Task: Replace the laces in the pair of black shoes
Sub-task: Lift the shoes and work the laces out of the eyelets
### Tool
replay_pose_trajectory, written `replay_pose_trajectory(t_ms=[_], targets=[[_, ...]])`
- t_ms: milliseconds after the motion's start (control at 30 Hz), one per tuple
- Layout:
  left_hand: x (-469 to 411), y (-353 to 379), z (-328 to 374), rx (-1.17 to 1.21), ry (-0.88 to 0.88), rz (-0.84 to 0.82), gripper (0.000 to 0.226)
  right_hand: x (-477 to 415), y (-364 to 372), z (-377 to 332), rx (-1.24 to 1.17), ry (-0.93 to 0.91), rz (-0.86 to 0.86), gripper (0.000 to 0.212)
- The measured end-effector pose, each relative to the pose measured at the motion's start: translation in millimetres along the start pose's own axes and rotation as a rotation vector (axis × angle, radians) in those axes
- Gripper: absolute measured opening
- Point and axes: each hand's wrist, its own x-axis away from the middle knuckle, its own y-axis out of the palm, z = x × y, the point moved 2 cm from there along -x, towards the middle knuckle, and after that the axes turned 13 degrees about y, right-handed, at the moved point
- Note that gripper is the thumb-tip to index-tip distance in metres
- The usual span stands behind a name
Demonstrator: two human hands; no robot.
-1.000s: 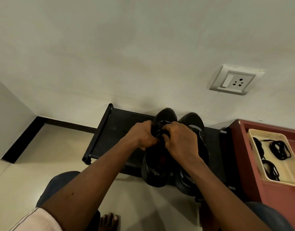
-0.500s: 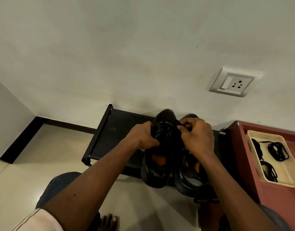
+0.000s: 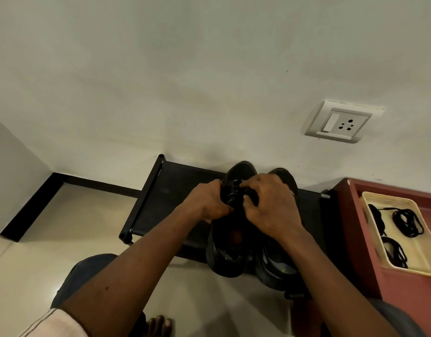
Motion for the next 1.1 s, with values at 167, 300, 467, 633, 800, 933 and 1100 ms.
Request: replay_pose_trajectory(t_ms=[167,300,467,633,800,933,1100], targets=[[-1.4,0.6,-0.7,-0.018,-0.001,0.009,0.055,4.3,16.3,-7.0,0.15,0.029,-0.057,0.024],[-2.2,1.6,-1.2,-0.022,-0.002,0.016,0.056,4.7,21.2,-10.0,0.126,0.077,0.004,0.012],[-1.7,2.7,-2.4,0.008,-0.019,0.005,0.058,2.4,20.6,-1.7,-0.169,0.25,0.042,0.017],[-1.3,2.3,-2.3,0.013,-0.022,-0.017,0.062,-2.4,7.8,14.4,-0.317,0.378,0.109,0.015],[0.2,1.2,-1.5,0.059,-0.026,-0.021,0.062,-10.7,-12.2,32.1,-0.529,0.503,0.265,0.021],[1.1,1.1,-2.7,0.056,-0.024,-0.026,0.062,-11.1,-7.3,31.6,-0.831,0.565,0.174,0.014],[0.2,1.6,-2.4,0.034,-0.015,-0.026,0.059,-7.2,-1.5,14.2,-0.473,0.169,0.084,0.035]])
